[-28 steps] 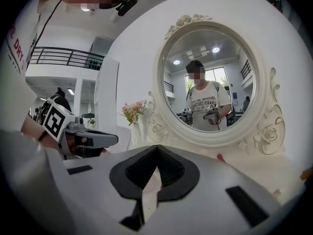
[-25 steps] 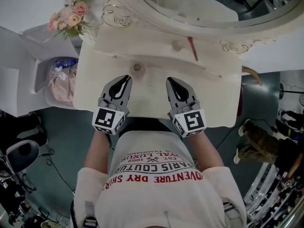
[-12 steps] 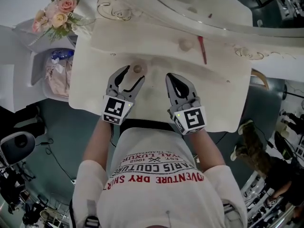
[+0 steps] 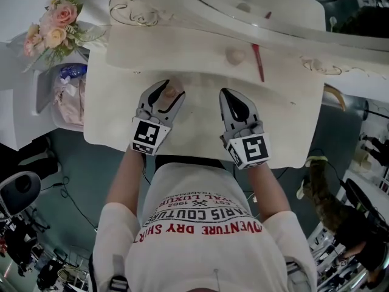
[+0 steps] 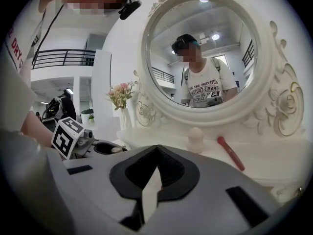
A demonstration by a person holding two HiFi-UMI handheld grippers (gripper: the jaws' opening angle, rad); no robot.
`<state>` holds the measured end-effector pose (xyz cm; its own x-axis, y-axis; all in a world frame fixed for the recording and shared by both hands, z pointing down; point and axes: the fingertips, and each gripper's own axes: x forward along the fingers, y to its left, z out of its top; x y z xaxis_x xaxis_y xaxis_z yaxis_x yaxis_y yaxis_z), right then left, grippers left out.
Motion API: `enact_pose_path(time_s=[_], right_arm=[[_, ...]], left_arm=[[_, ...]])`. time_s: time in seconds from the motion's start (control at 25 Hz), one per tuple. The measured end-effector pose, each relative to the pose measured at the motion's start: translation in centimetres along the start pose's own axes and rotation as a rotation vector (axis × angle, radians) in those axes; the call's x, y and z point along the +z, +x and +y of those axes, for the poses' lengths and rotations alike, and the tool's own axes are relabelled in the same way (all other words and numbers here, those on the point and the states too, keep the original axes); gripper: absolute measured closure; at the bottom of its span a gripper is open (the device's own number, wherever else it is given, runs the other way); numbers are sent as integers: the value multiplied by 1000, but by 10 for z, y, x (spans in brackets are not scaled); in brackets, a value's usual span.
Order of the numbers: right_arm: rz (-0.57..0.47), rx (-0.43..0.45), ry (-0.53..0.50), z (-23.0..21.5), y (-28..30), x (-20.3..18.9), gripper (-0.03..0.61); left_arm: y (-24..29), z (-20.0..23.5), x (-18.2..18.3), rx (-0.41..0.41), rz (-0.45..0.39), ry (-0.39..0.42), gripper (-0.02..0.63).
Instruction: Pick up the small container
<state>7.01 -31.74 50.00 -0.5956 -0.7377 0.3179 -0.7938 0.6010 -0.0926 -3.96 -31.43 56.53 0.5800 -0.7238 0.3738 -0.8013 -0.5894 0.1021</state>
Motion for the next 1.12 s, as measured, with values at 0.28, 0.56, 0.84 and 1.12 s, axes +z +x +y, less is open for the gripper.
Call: enact_pose_path(time_s=[0.28, 0.56, 0.84, 1.12], right_arm=[[30, -21, 18, -8, -5, -13, 580], [33, -21, 16, -7, -8, -12, 580], [29, -34, 7, -9, -15, -8, 580], [2, -44, 0, -7, -27, 10, 580]], left_arm=[[1, 2, 2, 43, -33, 49, 472], [1, 2, 1, 44, -24, 55, 474], [1, -7, 2, 12, 17, 71, 476], [-12, -20, 36, -23, 4, 58, 476]])
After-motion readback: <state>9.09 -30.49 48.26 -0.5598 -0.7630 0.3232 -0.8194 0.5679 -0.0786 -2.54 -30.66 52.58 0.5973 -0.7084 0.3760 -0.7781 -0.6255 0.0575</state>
